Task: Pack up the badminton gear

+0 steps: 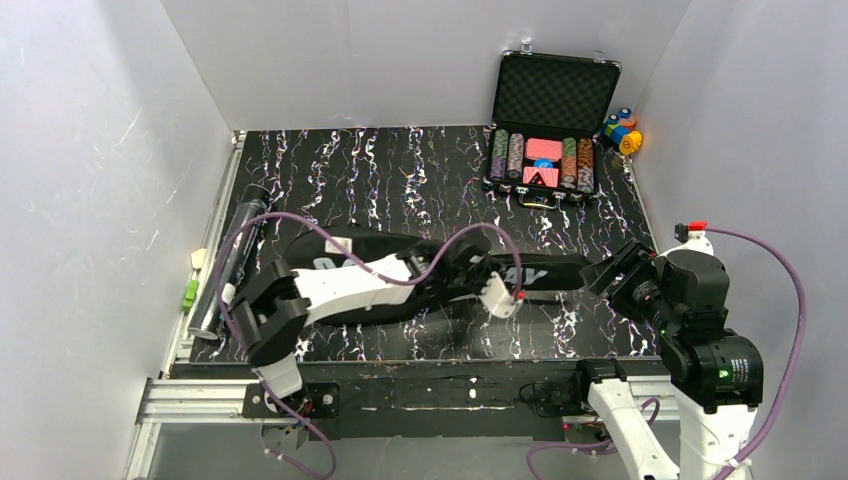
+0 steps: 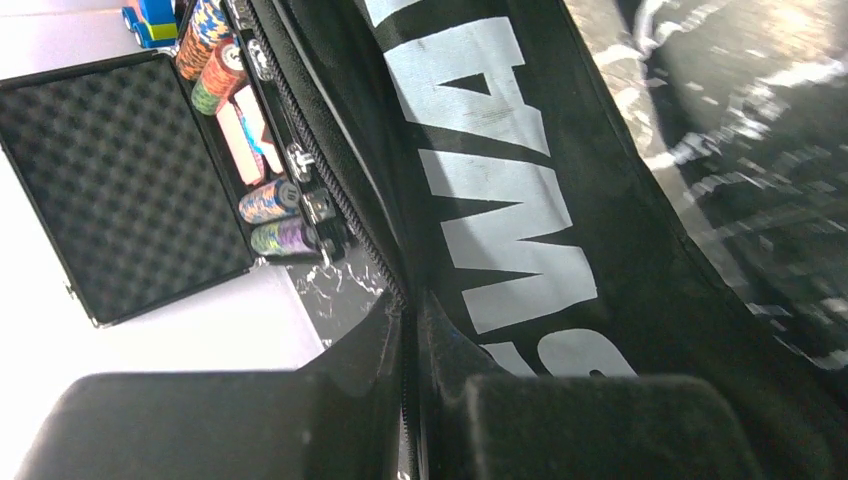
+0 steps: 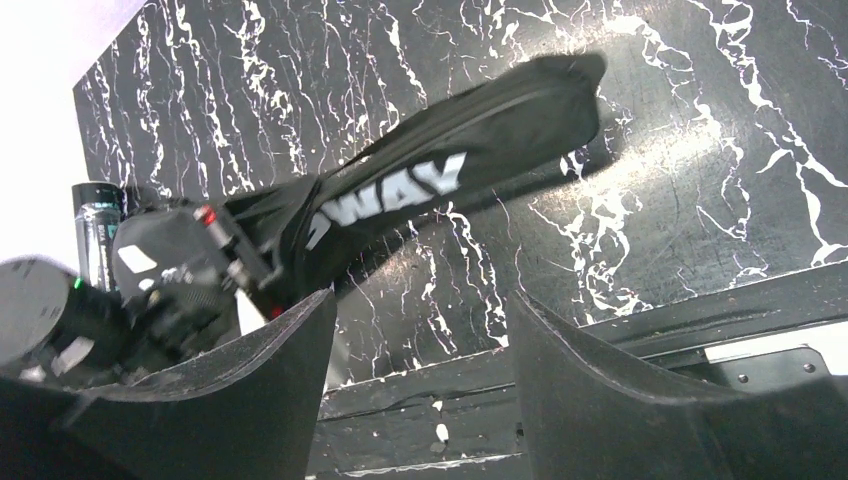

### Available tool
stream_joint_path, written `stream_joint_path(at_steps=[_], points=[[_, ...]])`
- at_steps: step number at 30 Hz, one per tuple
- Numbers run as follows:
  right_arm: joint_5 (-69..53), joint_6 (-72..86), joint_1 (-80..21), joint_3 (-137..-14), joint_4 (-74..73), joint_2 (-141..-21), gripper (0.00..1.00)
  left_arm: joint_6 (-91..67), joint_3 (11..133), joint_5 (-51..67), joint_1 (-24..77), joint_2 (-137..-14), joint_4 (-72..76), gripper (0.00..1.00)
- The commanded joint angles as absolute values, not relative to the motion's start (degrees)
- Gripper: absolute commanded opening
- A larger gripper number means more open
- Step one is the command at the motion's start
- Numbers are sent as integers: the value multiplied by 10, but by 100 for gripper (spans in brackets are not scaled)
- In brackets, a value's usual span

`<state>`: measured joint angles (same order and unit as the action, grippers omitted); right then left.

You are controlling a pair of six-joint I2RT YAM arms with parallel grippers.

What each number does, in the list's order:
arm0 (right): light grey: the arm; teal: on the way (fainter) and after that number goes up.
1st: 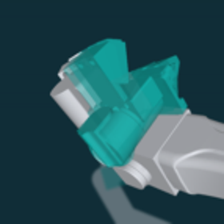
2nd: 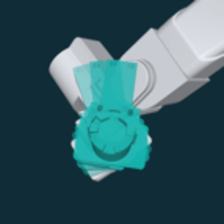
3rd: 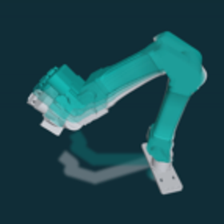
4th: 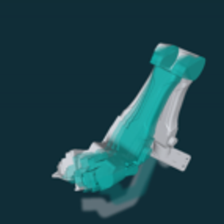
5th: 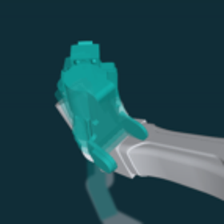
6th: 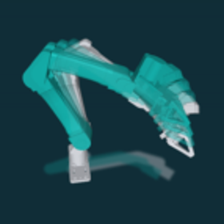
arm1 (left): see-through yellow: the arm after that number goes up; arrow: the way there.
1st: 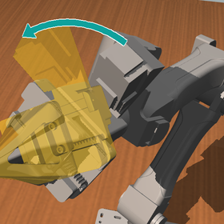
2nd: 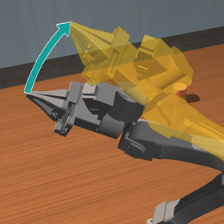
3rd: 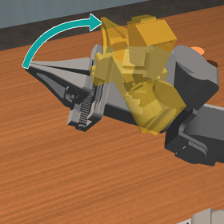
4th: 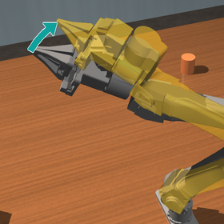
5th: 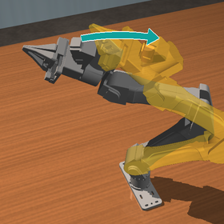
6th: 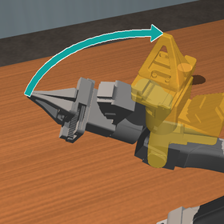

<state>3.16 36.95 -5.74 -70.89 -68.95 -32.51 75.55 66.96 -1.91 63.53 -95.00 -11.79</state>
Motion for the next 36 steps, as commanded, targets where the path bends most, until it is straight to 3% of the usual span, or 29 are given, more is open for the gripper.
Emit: stream_joint_path(at_steps=[1,6,8,9,13,14,20,27,36], points=[[38,393,-55,-703,-665,-325,71,763,792,42,616,-1022,-119,0],[19,409,-55,-675,-640,-321,71,740,871,62,609,-1101,-176,0],[13,411,-55,-662,-634,-323,71,719,888,52,609,-1125,-190,7],[12,412,-55,-658,-632,-323,71,711,895,44,608,-1135,-196,21],[13,412,-55,-646,-622,-325,72,668,896,14,594,-1143,-179,91],[15,412,-55,-644,-620,-327,72,650,899,9,589,-1142,-179,97],[4,414,-55,-624,-587,-344,73,470,998,-39,525,-1127,-311,98],[-9,408,-55,-593,-502,-403,76,262,1063,-1,387,-1040,-494,98],[57,358,-55,-572,-369,-516,79,128,947,128,105,-915,-528,98]])
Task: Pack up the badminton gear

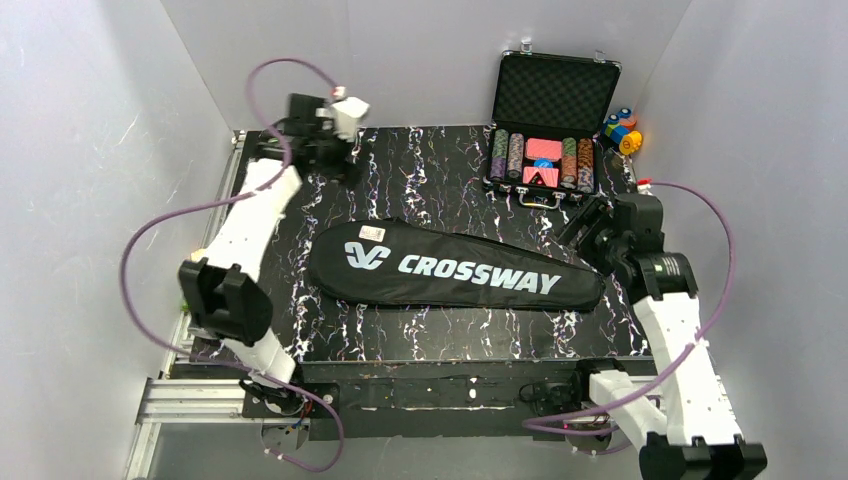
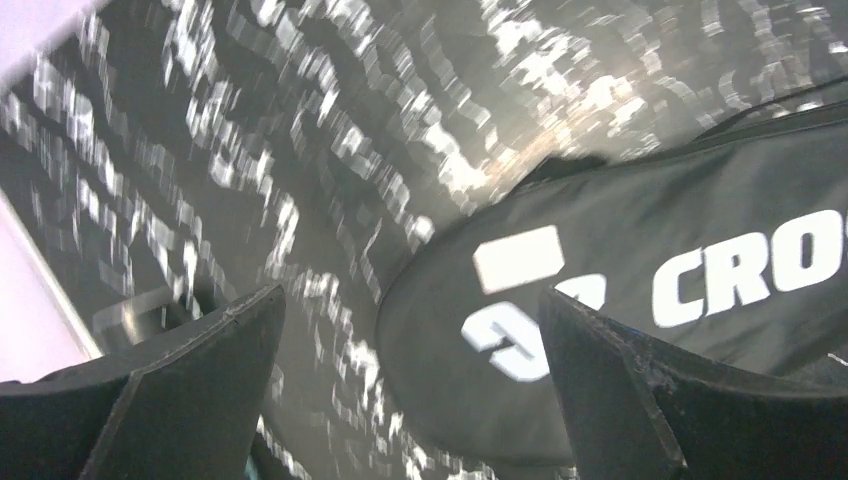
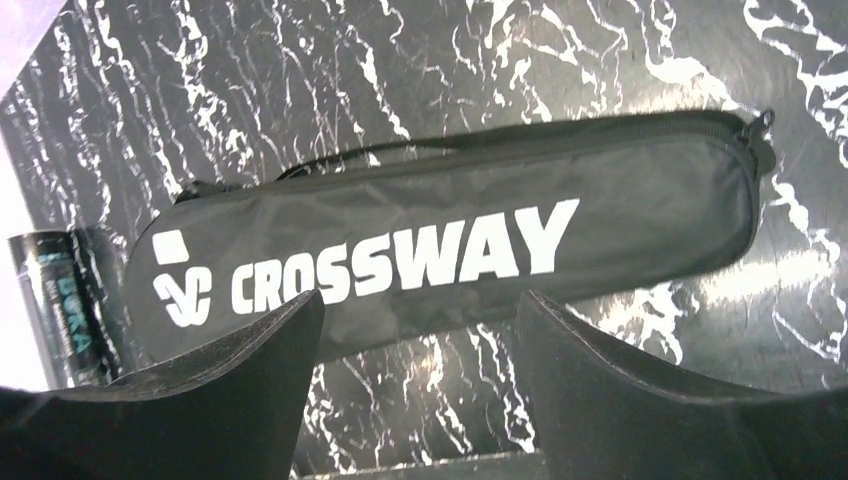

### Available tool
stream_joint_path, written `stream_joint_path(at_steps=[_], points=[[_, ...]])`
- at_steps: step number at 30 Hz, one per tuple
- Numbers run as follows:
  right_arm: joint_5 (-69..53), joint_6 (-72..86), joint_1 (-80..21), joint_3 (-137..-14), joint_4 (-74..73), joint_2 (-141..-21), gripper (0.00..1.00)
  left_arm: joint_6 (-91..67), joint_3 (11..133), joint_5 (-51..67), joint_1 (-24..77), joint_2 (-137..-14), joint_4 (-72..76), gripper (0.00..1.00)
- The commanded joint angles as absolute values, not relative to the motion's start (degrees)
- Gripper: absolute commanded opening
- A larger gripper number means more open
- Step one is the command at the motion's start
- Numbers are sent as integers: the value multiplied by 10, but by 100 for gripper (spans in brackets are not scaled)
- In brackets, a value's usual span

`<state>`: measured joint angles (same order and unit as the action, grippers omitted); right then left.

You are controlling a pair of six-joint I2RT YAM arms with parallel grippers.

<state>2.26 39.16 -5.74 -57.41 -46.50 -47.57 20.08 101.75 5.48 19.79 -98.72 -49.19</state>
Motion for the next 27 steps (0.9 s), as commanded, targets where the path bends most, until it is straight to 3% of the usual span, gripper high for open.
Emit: stream_joint_path(at_steps=[1,11,16,24,27], points=[[57,355,-55,-572,-355,-530,78,132,920,145,77,-898,-518,98],[83,374,-53,-518,-172,-655,85,66,581,223,-85,-738,-264,98],[135,315,-53,-466,-69,-680,87,43,447,211,-96,-701,-90,98],[237,133,-53,-246,281,-569,87,16,454,147,-107,-777,-70,98],[287,135,-50,-220,294,-571,88,4,446,155,-107,-795,-55,98]])
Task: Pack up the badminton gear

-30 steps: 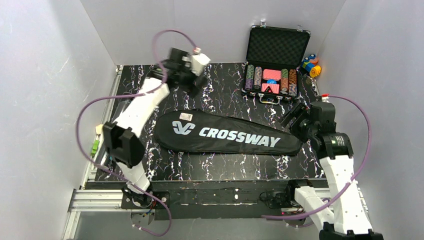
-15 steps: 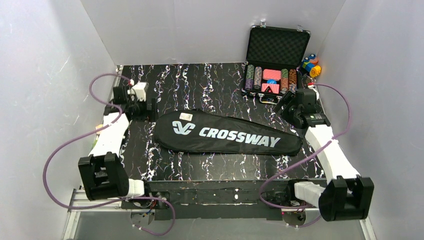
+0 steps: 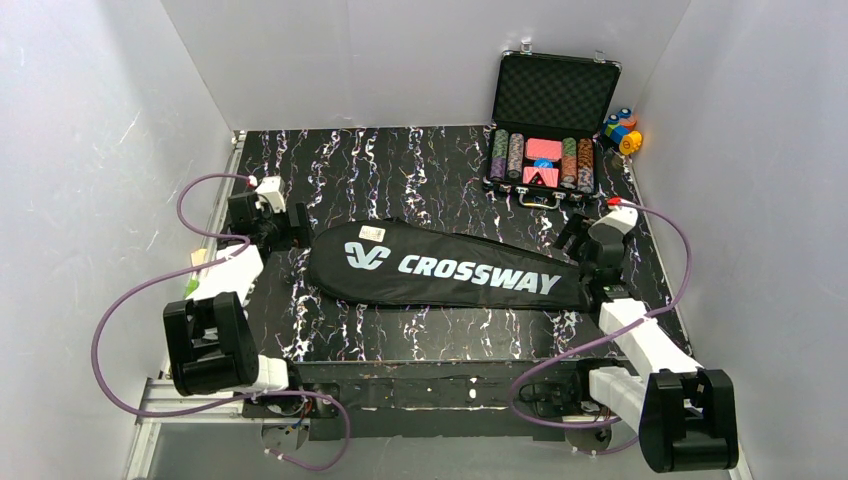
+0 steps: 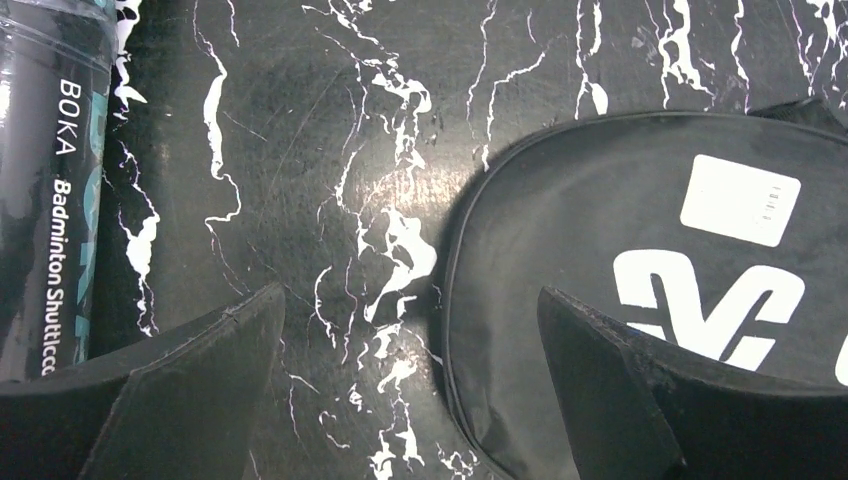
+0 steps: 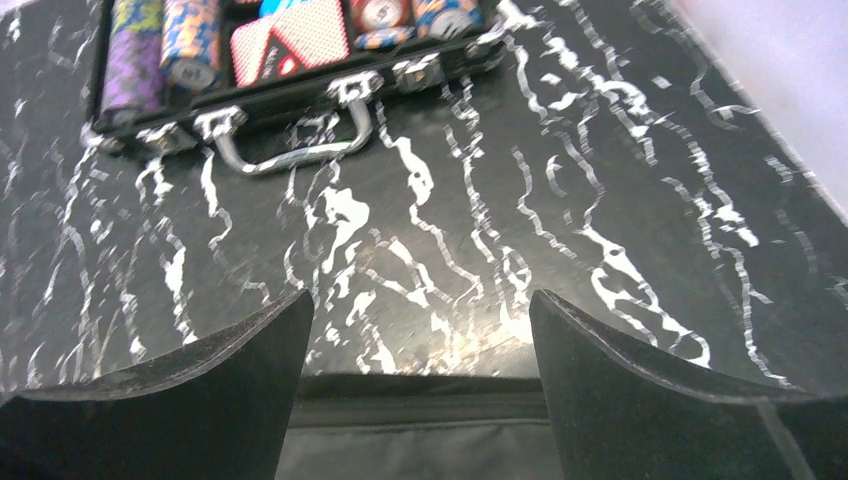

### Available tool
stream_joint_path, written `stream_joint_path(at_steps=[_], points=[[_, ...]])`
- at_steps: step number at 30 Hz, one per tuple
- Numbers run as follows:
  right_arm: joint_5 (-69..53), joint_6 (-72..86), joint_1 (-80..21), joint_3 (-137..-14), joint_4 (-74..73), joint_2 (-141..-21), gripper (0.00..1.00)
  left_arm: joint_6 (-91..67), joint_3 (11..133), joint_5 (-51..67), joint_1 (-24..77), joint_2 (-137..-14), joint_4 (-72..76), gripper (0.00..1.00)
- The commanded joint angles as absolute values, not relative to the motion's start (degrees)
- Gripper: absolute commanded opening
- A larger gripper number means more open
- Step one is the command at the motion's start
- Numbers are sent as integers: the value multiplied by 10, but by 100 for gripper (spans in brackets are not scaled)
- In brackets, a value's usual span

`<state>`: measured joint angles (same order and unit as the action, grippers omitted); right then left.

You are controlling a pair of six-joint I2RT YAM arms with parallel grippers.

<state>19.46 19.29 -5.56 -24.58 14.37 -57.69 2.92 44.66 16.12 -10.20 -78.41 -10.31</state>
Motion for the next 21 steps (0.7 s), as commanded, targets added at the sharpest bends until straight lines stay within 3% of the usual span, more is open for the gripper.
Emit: stream_joint_path(at_steps=[1,21], points=[[310,148,-49,-212,298,-576,88,-10,447,160,-107,-804,-54,98],[261,86,-30,-171,477,-710,89,-51,223,161,-108,-732,360,98]])
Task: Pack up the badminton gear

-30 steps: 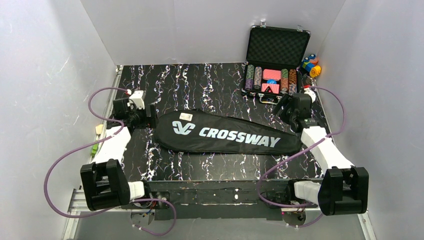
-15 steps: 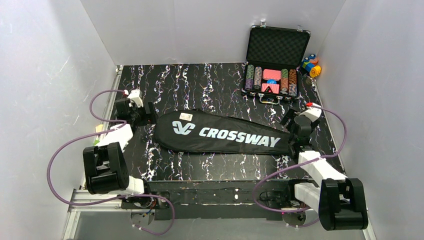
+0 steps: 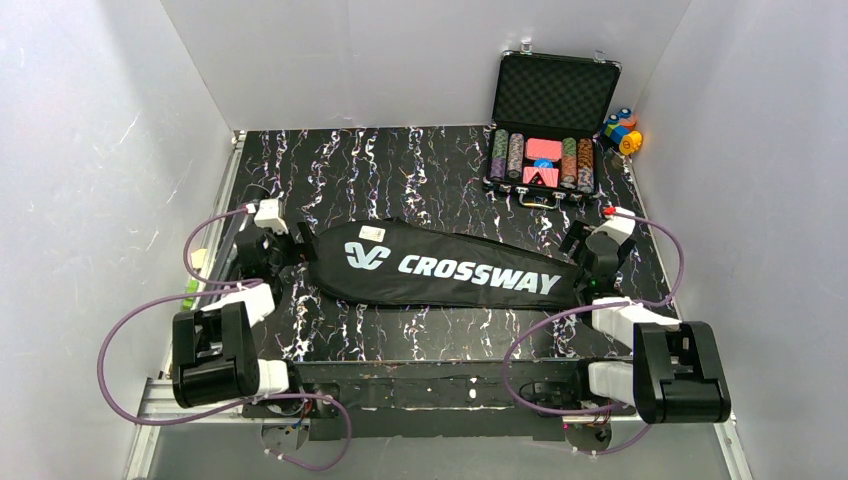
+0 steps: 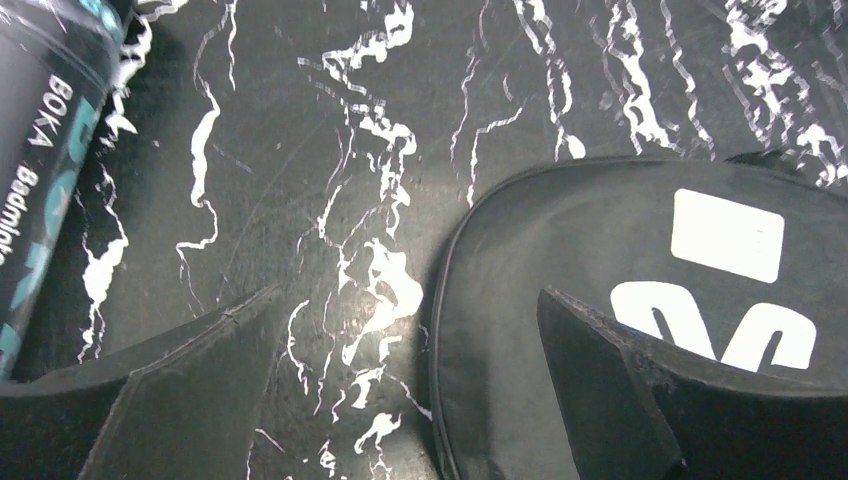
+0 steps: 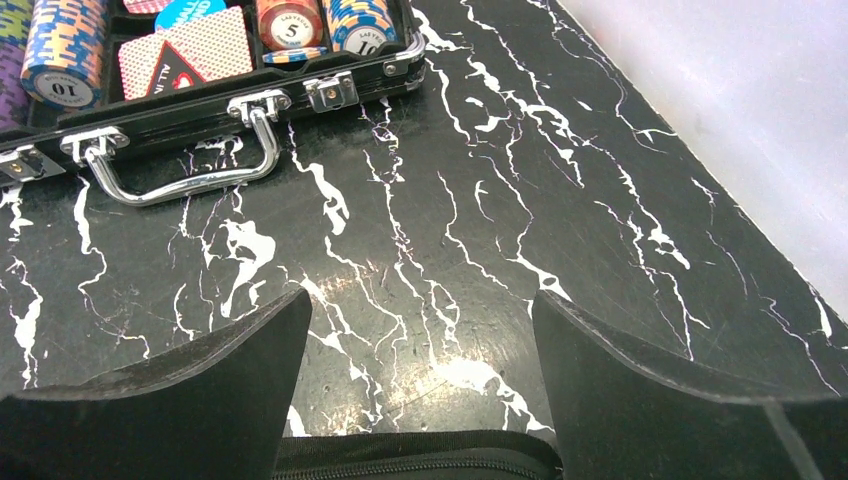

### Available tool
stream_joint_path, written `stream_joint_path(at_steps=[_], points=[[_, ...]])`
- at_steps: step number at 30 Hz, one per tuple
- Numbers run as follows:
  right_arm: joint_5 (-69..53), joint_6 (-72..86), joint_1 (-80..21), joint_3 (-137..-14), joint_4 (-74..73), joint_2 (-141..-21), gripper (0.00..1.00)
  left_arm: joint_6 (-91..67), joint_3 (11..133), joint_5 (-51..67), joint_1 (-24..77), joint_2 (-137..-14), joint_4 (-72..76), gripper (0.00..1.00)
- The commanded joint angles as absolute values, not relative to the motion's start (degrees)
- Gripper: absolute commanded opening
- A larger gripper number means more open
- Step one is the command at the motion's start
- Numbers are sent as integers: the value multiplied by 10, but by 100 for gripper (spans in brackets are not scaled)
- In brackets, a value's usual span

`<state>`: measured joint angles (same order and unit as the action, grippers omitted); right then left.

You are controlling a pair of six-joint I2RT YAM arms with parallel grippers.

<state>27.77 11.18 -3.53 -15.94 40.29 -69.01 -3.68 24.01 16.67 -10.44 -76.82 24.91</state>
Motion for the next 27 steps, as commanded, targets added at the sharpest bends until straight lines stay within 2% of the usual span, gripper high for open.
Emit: stream_joint_path(at_steps=[1,4,7,9,11,12,15,19,21,23,27], points=[[249,80,-30,-170,485,-716,89,-51,217,164,-108,-729,373,98],[220,67,-30,-159,517,-728,89,-70,185,161,-108,-734,470,98],[207,61,-29,-136,556,-723,90,-71,175,163,-108,-747,496,98],[189,52,-30,-83,655,-730,90,-80,150,139,-108,-759,543,98],[183,33,-31,-21,842,-783,90,-72,117,155,-107,-784,624,98],[179,26,-34,-6,887,-795,90,-70,94,164,-107,-806,692,98],[173,34,-35,-9,839,-764,90,-64,65,214,-107,-902,862,98],[184,37,-34,-68,724,-760,90,-42,105,181,-92,-858,711,98],[177,38,-31,-124,616,-763,91,-41,143,153,-77,-863,648,98],[123,49,-1,-154,556,-765,91,-10,183,75,-29,-850,546,98],[94,55,17,-157,550,-765,91,-7,183,50,-17,-852,550,98]])
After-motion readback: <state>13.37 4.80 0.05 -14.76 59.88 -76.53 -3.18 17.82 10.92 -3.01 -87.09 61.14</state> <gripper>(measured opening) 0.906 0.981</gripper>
